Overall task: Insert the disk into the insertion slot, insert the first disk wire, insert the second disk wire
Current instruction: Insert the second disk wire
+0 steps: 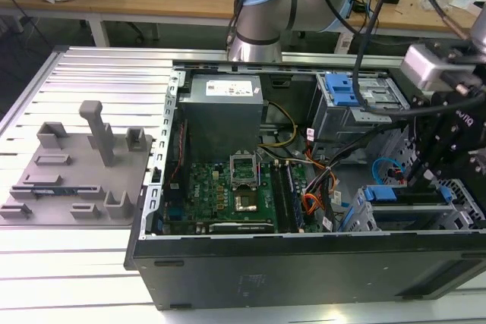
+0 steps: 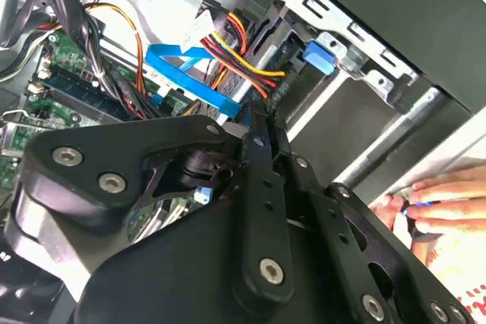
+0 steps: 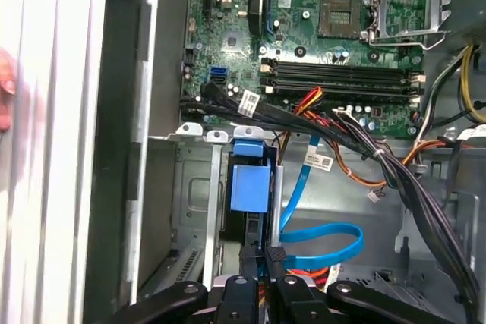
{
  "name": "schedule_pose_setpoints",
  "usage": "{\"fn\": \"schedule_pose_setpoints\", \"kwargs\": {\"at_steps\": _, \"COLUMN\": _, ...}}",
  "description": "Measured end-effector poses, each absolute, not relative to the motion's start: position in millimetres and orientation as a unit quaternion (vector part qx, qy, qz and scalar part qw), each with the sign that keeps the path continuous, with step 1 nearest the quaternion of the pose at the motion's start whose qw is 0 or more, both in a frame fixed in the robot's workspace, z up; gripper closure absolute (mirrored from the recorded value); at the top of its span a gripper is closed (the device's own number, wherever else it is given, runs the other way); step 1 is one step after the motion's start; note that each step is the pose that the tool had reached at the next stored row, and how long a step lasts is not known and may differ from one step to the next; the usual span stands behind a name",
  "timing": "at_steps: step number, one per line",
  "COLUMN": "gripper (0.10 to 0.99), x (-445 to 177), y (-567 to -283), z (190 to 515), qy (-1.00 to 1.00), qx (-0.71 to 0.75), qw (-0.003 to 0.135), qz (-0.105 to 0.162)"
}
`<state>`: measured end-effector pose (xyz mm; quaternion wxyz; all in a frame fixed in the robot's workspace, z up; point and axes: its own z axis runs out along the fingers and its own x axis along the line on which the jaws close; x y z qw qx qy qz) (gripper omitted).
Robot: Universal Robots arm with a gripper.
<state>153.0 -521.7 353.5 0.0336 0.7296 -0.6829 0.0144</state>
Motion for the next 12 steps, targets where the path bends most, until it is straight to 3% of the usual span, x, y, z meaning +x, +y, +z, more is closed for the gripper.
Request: {"fn": "schedule_pose_setpoints", "kwargs": {"at_steps": 12, "gripper": 0.925, "x": 152.9, "y": -522.2, "z": 355.4, "qy": -0.711, "qx": 0.702, "qw": 0.034, "qz": 0.013}}
